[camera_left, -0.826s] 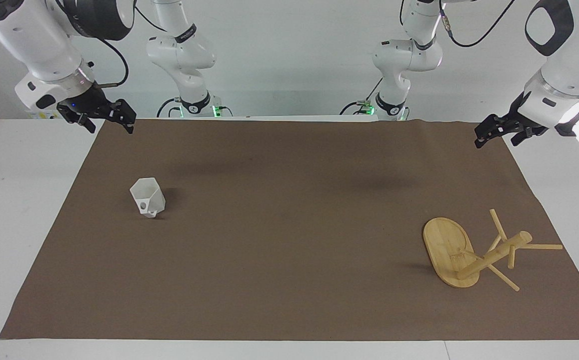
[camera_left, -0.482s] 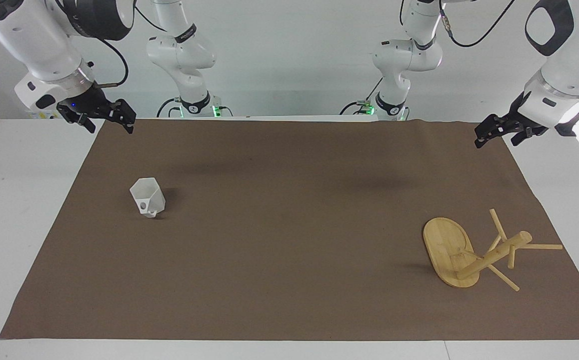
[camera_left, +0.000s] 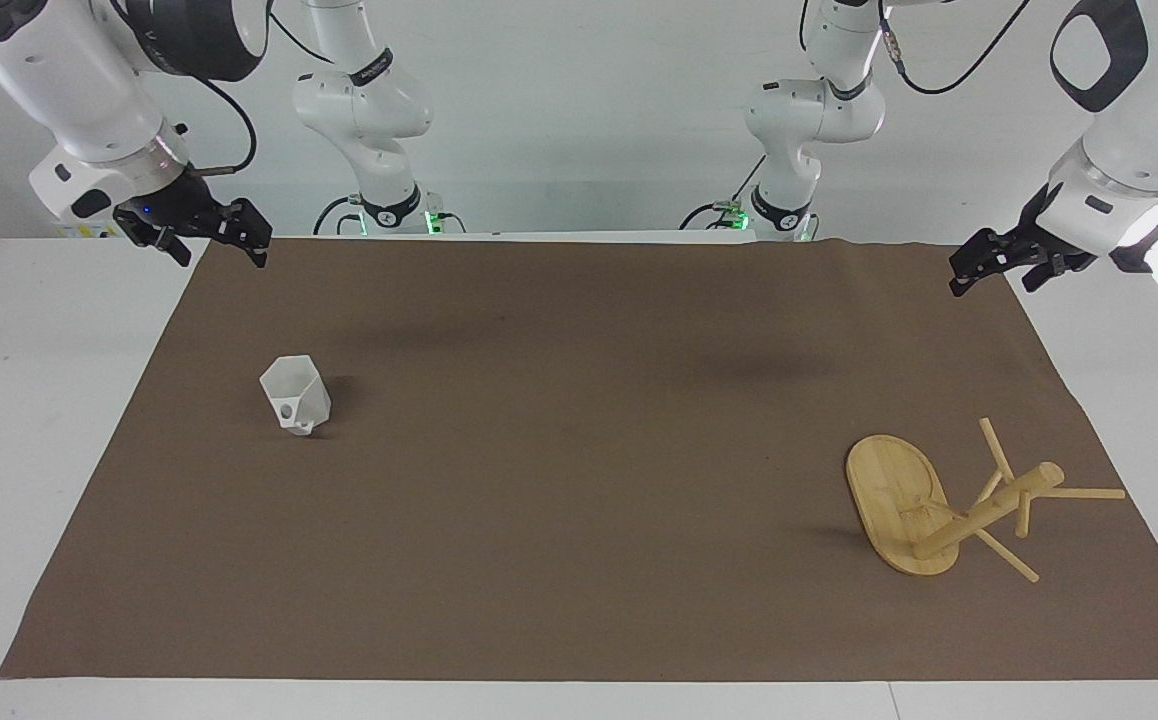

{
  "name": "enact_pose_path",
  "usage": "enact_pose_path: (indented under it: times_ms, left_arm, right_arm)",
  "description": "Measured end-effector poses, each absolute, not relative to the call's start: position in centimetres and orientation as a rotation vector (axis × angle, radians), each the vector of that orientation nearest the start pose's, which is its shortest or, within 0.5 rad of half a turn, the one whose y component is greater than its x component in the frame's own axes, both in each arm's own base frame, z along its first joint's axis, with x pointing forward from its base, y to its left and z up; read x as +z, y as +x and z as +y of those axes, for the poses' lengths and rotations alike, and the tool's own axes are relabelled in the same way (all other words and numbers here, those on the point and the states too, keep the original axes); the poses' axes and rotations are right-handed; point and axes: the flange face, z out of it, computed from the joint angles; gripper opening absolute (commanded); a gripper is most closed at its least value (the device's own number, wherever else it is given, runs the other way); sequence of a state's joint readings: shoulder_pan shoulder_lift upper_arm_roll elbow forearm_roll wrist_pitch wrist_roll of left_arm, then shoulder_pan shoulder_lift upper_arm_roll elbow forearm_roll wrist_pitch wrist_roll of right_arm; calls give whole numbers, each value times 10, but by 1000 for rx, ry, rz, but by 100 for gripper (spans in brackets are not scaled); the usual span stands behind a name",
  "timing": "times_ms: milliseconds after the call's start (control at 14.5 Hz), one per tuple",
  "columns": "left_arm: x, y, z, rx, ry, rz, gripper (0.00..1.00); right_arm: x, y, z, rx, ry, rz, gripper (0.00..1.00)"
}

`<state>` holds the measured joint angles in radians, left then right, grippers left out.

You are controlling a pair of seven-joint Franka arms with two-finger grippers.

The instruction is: Hang cup on rack

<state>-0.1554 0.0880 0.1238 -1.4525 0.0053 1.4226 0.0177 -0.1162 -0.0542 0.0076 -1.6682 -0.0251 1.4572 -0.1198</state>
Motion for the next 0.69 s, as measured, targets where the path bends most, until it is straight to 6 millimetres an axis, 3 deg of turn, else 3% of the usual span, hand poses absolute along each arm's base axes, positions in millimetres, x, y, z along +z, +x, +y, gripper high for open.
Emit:
enact_pose_path:
  times_ms: [275, 688]
  left_arm:
    - [618, 566, -20, 183, -3118, 75, 100]
    - [618, 566, -20, 183, -3118, 75, 100]
  right_arm:
    - [597, 525, -66, 184, -3108, -395, 100]
    - [566, 535, -143, 118, -2861, -1183, 100]
